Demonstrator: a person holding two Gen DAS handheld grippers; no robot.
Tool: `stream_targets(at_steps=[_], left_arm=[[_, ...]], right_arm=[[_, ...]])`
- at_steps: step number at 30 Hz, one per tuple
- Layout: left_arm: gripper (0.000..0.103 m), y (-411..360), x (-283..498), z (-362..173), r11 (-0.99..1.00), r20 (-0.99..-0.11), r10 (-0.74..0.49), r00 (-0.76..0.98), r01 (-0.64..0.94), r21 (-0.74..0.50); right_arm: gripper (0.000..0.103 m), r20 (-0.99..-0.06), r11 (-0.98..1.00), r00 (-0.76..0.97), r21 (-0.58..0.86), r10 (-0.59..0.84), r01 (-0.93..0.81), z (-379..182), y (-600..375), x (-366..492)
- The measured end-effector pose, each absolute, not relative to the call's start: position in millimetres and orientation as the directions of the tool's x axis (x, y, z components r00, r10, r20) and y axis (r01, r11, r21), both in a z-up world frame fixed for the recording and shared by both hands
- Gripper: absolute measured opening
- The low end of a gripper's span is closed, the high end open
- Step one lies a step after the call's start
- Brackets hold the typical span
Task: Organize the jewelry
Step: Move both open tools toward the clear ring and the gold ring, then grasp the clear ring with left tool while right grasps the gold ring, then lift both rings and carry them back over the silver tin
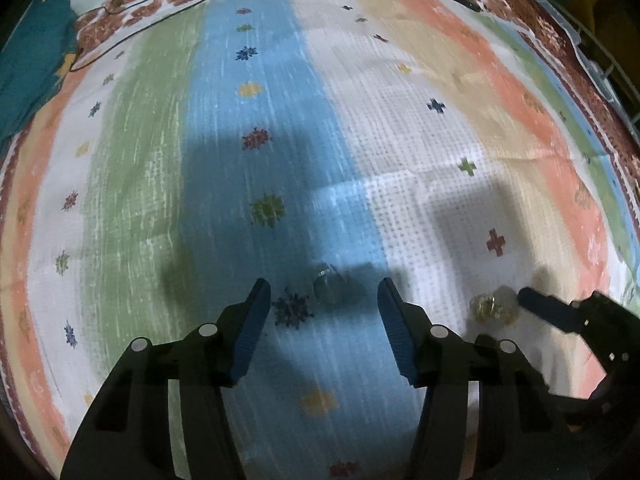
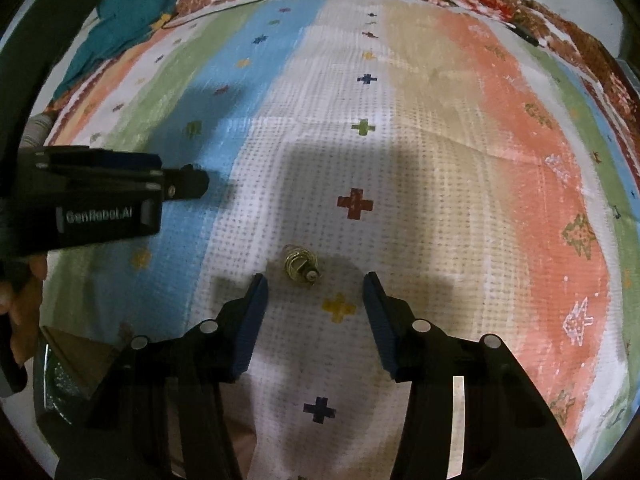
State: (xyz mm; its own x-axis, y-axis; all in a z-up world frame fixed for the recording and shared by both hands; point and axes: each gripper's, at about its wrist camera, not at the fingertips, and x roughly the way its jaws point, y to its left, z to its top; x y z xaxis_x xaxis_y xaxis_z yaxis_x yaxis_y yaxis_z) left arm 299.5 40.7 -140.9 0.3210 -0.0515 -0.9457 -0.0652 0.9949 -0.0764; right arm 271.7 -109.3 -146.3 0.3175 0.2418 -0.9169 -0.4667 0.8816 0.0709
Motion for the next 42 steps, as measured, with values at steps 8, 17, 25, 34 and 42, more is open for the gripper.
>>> stream_targets(at_steps=[8,17,25,34,42], left_arm=[[0.035,41,305,-148,0.994,-0.953,-0.057,0.297,-0.068,-0.080],[0.018,44,310,-152,0.993,-0.949,-0.062,0.308,-0.081,-0.091],[0.018,46,302,-147,0.992,-0.942,-0.057,0.331,-0.087,-0.091],[0.018,44,281,-120,0.994,-0.928,-0.024,0.372,-0.090,-0.061],[0.018,42,258,-101,0.994,-0.911,0.019,0.413,-0.106,-0.027]], right_arm=[[0.037,-0.917,0.883,0.312,0.081,0.247,-0.462,-149,-106,275],[0.017,-0.913,0.879,0.305,0.107,0.273,-0.465,-151,-102,280],[0.016,-0.908,0.880,0.312,0.114,0.281,-0.461,-150,-105,279],[0.016,-0.888,0.880,0.345,0.124,0.305,-0.459,-130,-113,268],[0.016,-0.874,0.879,0.369,0.122,0.315,-0.460,-111,-119,252]])
